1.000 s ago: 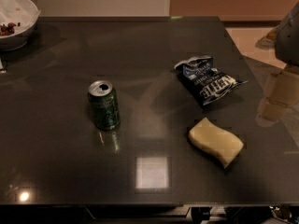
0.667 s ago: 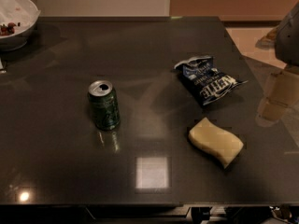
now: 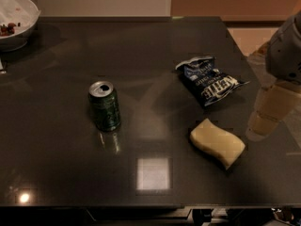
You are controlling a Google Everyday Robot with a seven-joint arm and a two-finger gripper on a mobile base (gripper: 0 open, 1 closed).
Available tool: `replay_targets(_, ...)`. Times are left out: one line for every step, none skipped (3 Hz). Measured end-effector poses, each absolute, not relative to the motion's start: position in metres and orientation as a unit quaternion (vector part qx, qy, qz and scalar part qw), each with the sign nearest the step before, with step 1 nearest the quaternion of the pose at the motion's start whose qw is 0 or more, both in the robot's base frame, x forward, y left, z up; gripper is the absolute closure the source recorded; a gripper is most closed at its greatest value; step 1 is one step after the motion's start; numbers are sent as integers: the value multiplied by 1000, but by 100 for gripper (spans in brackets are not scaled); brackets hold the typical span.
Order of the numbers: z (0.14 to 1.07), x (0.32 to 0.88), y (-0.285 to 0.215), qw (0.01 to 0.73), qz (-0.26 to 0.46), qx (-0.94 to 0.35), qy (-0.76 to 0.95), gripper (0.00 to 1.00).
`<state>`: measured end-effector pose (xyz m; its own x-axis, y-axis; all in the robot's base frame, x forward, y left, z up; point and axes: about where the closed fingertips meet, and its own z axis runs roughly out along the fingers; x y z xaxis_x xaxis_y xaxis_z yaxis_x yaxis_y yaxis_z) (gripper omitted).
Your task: Move sponge near green can
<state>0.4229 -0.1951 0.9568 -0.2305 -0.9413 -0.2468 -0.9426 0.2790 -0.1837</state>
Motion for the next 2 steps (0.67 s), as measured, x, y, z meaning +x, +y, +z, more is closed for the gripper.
replay_targets(932,411,-183,150,22,-601,785,0)
replay_targets(905,404,-178,147,28,-601,785,0)
